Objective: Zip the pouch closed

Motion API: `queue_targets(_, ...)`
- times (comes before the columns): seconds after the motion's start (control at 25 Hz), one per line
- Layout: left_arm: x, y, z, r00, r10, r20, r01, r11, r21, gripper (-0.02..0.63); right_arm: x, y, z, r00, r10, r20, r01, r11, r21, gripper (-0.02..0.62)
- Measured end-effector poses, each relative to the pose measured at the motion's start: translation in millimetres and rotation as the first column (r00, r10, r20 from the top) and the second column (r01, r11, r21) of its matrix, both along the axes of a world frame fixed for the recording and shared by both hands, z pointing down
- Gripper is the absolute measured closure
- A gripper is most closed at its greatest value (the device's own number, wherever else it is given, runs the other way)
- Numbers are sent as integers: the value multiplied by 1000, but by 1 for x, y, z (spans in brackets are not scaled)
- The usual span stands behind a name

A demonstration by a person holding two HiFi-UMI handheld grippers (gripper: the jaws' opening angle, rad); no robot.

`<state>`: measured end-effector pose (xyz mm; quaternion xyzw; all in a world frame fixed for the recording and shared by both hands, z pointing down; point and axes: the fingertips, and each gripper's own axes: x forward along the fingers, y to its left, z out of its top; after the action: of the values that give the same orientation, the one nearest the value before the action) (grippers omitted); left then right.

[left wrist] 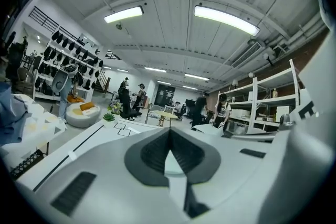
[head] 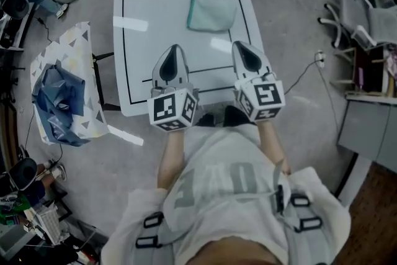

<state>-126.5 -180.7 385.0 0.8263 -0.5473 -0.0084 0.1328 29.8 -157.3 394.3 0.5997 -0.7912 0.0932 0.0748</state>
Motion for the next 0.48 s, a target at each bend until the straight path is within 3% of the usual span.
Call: queue_targets(0.48,28,-22,0,998,-59,38,59,998,16,598,16,-33,7,996,-92,-20,93,996,0,588)
